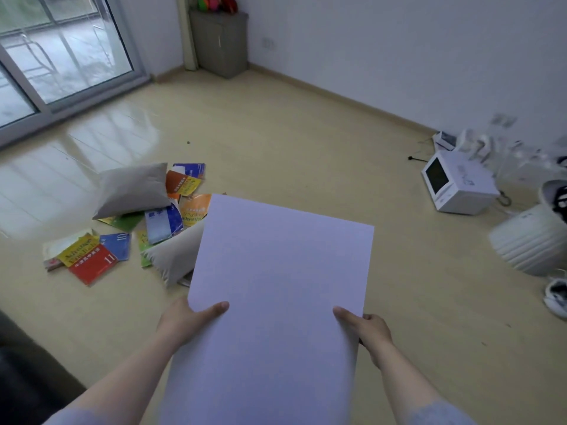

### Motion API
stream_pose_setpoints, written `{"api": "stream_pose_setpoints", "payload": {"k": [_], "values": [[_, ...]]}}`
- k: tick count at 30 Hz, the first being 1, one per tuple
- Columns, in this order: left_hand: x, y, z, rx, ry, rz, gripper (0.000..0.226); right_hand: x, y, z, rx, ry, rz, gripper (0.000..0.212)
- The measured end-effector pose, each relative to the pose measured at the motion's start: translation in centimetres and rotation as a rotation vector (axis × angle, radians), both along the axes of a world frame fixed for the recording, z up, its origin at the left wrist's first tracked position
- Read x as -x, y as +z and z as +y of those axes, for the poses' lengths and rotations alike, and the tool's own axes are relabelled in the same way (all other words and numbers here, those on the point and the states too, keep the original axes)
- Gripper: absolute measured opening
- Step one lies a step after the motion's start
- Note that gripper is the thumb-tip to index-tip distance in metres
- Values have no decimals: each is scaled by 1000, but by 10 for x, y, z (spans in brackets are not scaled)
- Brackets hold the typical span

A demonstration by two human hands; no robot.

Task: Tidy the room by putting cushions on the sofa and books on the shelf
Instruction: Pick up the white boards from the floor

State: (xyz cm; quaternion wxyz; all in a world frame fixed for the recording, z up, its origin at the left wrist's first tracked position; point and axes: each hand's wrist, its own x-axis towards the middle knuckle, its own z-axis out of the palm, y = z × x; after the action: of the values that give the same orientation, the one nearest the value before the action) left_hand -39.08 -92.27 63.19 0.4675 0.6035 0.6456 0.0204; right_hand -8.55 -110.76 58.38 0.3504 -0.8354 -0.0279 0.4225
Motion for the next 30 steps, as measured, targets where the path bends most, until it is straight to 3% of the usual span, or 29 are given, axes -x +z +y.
{"api": "stream_pose_setpoints", "payload": {"k": [6, 12, 15, 22, 30], "values": [[-42, -12, 36, 26, -41, 12, 89, -41, -5, 29, 51, -13, 23, 118], [-101, -19, 89, 26, -125, 2, 82, -92, -12, 57, 63, -82, 23, 116], [-124, -15, 110, 80, -137, 25, 93, -111, -1, 76, 86, -92, -20, 121], [-182, -8, 141, 126, -121, 20, 89, -164, 23, 118, 107, -71, -18, 82], [-280, -8, 139, 101, -43, 4, 82, -272, 18, 136, 99, -19, 17, 90]]}}
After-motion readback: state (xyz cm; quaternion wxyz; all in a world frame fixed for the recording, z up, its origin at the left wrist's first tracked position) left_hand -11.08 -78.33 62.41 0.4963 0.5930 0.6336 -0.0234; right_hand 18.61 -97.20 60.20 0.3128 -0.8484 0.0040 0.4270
